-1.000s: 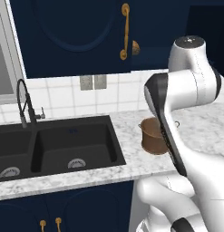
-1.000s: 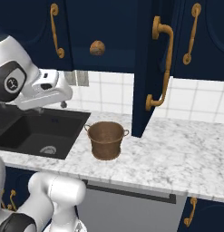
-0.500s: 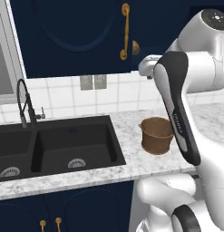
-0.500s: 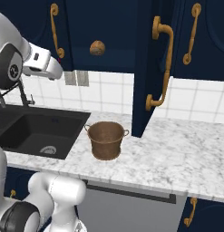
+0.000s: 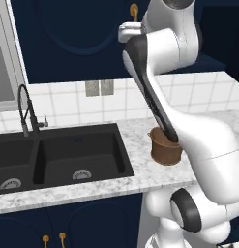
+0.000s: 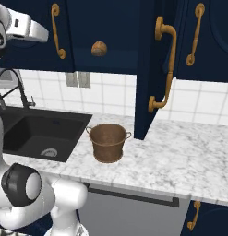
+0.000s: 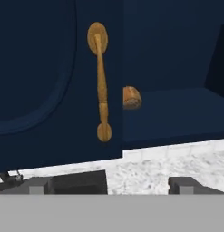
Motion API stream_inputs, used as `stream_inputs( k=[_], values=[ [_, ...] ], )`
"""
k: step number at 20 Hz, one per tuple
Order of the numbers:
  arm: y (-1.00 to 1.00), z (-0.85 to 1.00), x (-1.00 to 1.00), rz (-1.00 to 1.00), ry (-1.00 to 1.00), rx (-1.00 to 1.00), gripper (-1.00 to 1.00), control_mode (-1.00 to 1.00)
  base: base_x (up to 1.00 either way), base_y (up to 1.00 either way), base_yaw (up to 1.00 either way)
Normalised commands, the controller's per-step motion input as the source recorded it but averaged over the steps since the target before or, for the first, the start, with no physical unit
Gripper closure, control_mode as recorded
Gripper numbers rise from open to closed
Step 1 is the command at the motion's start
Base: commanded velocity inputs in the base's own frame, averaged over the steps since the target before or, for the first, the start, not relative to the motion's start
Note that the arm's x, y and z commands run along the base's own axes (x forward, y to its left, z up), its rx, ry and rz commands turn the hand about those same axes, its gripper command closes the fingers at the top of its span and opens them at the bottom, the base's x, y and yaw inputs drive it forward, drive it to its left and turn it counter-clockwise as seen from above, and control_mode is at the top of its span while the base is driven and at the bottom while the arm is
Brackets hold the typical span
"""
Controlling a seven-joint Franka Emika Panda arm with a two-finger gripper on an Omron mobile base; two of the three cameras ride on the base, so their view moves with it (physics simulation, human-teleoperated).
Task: Open the cabinet, pick up the bread from the cabinet and place it in the basket. Then move the basket to the dining counter.
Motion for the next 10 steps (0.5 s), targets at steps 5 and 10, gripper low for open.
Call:
stream_inputs(
  k=[5,10],
  values=[
    [0.02,0.03,1.0,-0.01,-0.05,0.0,-1.0,-1.0,0.0,0.0,0.0],
    [-0.12,0.0,0.71,0.05,0.0,-0.03,-1.0,-1.0,0.0,0.0,0.0]
  ],
)
